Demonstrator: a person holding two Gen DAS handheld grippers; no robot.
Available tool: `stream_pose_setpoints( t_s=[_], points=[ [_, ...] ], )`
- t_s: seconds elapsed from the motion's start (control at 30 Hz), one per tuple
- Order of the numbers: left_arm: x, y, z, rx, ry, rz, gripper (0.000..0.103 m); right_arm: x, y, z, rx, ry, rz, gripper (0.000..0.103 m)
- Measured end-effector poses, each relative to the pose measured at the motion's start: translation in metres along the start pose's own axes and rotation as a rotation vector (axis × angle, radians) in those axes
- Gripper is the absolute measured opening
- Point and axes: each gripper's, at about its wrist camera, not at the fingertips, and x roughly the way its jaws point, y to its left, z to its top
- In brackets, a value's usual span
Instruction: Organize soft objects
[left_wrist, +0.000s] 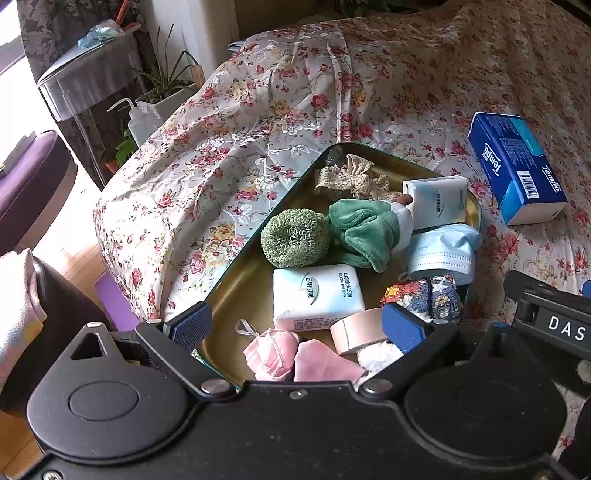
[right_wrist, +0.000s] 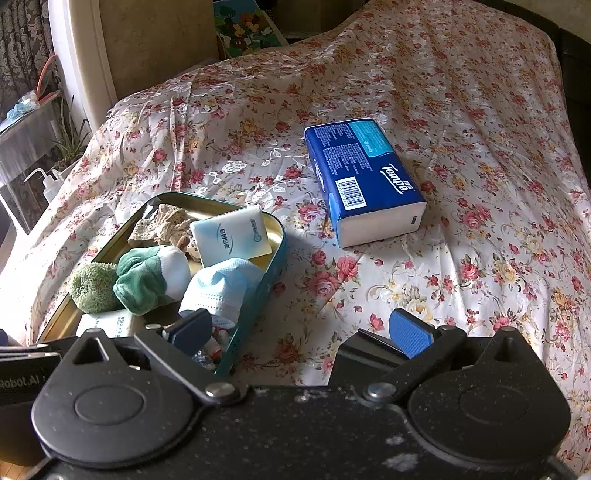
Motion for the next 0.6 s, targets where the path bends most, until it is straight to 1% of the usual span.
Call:
stream_pose_setpoints(
  t_s=[0.6],
  points=[
    [0.0000,-0.0006,0.0003,-0.007,0.004,-0.002,0.096,0.0001,-0.0001,-0.0002,0.000,0.000,0.001,0.103]
  ],
)
